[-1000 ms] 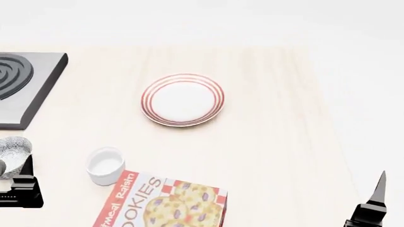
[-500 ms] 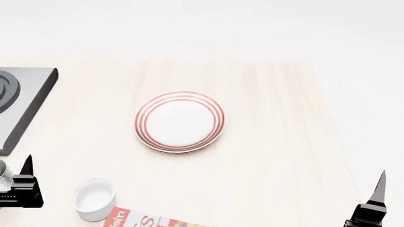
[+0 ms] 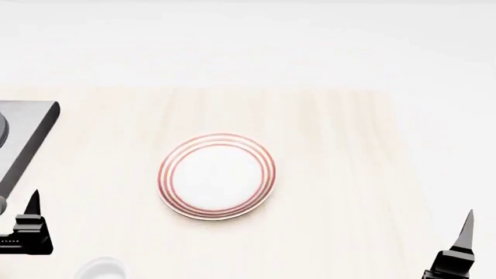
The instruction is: Pick the akita bowl next to the ramekin and place it on the plate.
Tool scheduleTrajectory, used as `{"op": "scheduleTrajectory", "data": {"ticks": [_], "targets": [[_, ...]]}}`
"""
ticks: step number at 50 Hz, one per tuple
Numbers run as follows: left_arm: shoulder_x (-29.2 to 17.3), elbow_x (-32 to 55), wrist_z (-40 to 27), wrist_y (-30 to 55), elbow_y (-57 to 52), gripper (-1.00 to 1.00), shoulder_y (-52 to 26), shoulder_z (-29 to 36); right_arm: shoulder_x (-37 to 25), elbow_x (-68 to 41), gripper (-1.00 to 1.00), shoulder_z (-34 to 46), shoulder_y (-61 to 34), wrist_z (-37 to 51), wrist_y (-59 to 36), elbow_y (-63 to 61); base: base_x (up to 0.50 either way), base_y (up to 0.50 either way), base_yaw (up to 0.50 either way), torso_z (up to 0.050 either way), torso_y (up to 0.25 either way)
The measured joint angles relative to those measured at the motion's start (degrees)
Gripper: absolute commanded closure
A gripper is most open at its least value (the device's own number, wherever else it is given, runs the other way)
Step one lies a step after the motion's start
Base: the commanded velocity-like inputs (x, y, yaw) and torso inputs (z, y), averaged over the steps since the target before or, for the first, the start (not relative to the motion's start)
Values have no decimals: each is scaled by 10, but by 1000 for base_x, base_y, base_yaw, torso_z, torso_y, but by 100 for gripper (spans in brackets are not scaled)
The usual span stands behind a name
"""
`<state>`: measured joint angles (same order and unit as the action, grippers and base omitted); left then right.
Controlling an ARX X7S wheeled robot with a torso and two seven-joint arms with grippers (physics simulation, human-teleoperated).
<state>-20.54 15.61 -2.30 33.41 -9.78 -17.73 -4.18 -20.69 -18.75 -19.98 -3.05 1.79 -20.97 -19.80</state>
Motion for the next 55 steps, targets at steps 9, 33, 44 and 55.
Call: {"op": "scheduleTrajectory", "data": {"ticks": [9, 33, 44, 55], "targets": [[-1, 1, -1, -1, 1, -100, 0, 1, -1, -1, -100, 1, 0, 1, 0, 0, 248, 0, 0, 0, 0], [-4, 7, -6, 6, -12, -100, 1, 0, -3, -7, -100, 2, 2, 7, -9, -5, 63, 0, 0, 0, 0], [-15, 15, -17, 59, -43, -100, -33, 3, -4, -10, -100, 2, 4, 9, -10, -7, 0, 0, 0, 0, 0], [-7, 33, -52, 202, -57, -100, -169, 20, -4, -12, -100, 1, 6, 10, -10, -8, 0, 0, 0, 0, 0]]}}
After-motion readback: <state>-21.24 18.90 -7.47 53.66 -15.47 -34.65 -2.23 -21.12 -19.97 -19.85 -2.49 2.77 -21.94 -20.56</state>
